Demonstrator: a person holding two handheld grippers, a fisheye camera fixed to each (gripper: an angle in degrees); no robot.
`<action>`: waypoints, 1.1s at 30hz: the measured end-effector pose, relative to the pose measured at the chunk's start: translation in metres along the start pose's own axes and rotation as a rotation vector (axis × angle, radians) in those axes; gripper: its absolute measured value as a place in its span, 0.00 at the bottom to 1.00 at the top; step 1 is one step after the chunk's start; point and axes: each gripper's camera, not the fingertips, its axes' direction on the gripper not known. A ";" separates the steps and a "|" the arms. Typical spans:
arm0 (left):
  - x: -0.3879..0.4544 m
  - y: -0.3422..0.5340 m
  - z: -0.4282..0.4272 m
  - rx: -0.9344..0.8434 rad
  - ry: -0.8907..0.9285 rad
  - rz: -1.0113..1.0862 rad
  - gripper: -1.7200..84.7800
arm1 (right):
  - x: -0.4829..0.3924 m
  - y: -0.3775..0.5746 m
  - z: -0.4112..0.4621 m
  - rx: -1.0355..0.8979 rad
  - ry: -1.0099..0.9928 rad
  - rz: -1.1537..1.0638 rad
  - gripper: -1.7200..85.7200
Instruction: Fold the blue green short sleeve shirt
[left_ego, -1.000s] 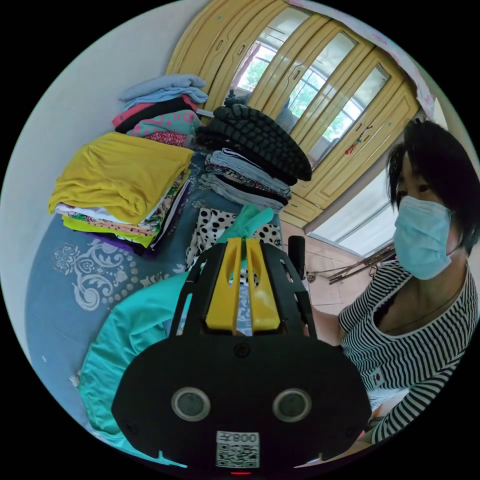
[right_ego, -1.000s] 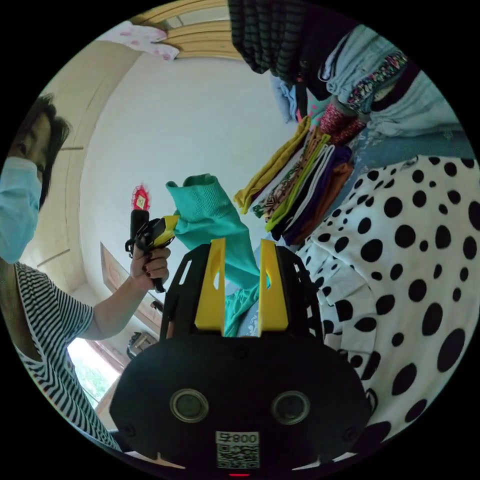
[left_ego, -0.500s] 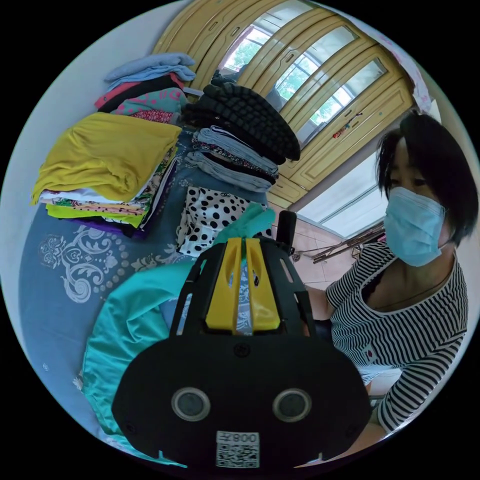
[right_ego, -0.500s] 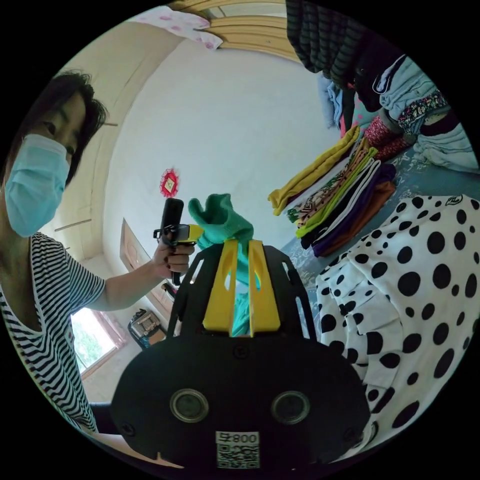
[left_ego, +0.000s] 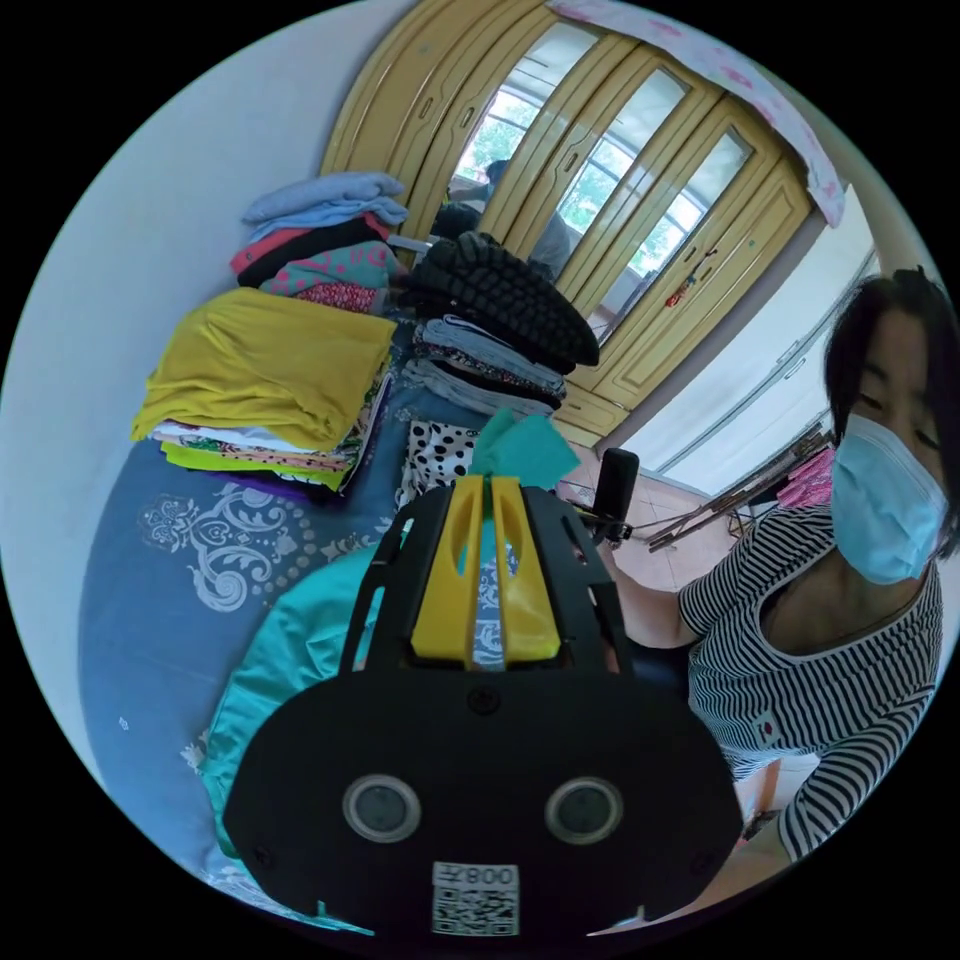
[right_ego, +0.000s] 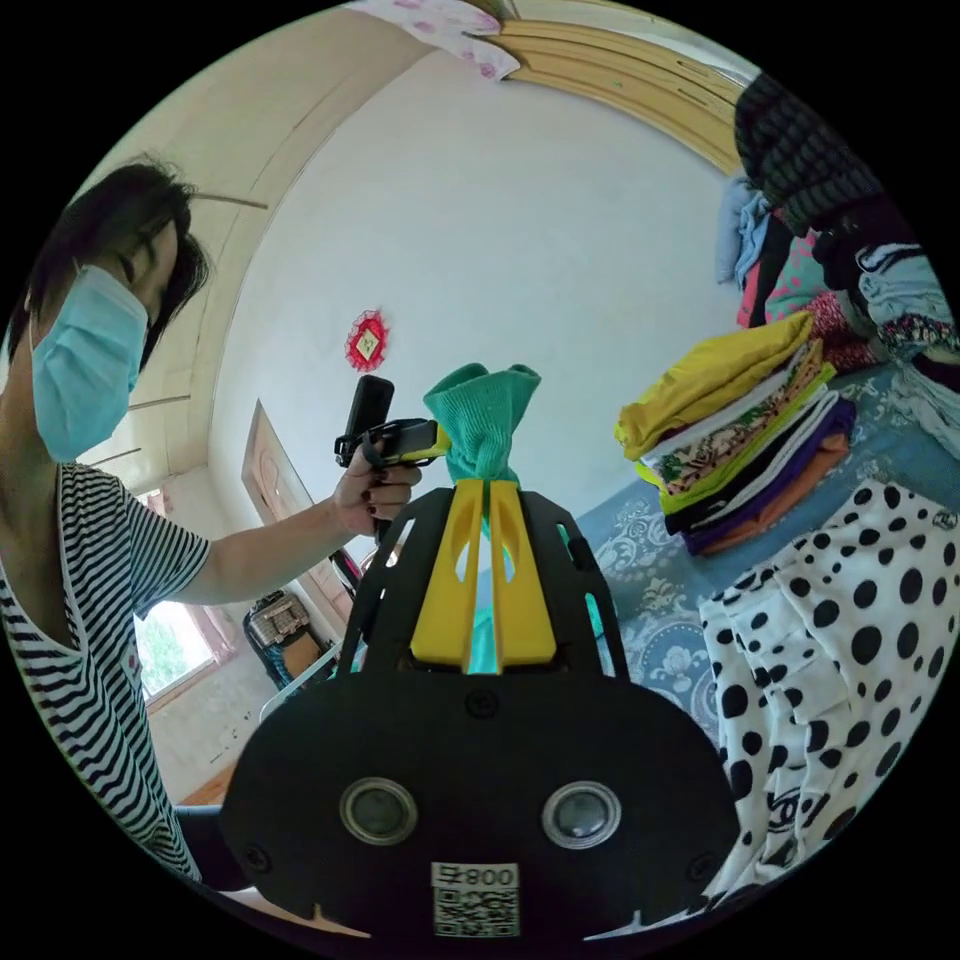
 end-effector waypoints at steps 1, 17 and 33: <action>0.003 0.015 -0.023 0.029 -0.006 0.002 0.04 | -0.017 -0.020 0.015 -0.004 -0.009 -0.017 0.02; 0.044 0.444 -0.439 0.409 -0.266 -0.129 0.04 | -0.385 -0.169 0.380 -0.321 -0.213 -0.411 0.02; -0.048 1.025 -0.422 0.475 -0.147 -0.845 0.06 | -0.545 -0.005 0.722 -1.024 -0.168 -0.532 0.03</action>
